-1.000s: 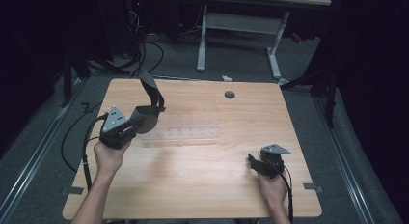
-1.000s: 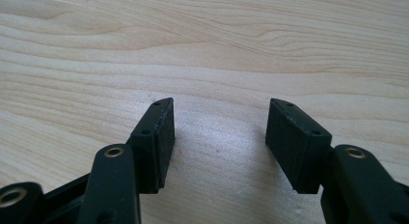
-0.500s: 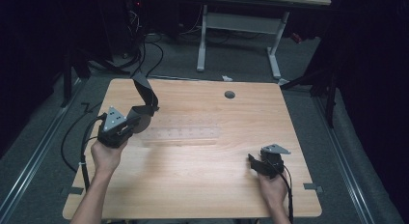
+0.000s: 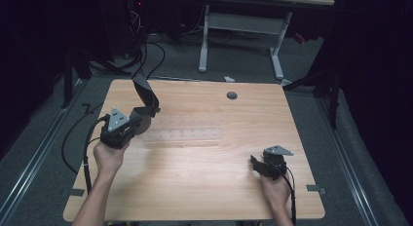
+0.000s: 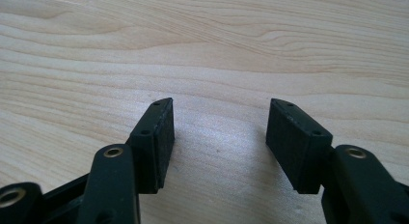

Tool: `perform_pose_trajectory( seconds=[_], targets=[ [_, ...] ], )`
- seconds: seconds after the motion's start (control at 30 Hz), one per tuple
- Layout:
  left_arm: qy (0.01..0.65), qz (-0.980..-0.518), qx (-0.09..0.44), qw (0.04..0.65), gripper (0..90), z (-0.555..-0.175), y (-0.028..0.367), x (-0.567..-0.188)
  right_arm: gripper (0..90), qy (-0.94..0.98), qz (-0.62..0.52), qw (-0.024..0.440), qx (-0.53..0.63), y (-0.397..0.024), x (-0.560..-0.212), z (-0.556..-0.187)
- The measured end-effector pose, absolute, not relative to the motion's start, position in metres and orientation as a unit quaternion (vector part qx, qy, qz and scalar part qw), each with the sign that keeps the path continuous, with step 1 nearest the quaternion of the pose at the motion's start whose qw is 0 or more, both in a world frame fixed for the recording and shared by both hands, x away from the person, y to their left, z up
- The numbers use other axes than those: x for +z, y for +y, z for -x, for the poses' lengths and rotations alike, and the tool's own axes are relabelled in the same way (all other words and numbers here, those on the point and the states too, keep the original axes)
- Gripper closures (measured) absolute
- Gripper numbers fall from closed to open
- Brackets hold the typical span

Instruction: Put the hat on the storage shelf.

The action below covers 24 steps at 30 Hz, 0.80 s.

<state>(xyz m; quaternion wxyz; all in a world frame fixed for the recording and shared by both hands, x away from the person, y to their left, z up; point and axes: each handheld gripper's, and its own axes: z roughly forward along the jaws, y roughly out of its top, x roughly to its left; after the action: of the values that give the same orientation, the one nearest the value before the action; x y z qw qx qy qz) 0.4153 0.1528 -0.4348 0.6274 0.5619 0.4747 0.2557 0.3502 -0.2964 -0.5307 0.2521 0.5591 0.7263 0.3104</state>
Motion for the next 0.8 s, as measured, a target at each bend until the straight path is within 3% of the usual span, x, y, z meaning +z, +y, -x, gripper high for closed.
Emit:
perform_pose_trajectory(
  seconds=[0.8],
  targets=[
    [0.505, -0.54, 0.239, 0.629, 86.4, -0.421, 0.141, -0.432, 43.5, 0.726, -0.559, 0.252, 0.31, -0.296, -0.531, -0.35]
  ],
)
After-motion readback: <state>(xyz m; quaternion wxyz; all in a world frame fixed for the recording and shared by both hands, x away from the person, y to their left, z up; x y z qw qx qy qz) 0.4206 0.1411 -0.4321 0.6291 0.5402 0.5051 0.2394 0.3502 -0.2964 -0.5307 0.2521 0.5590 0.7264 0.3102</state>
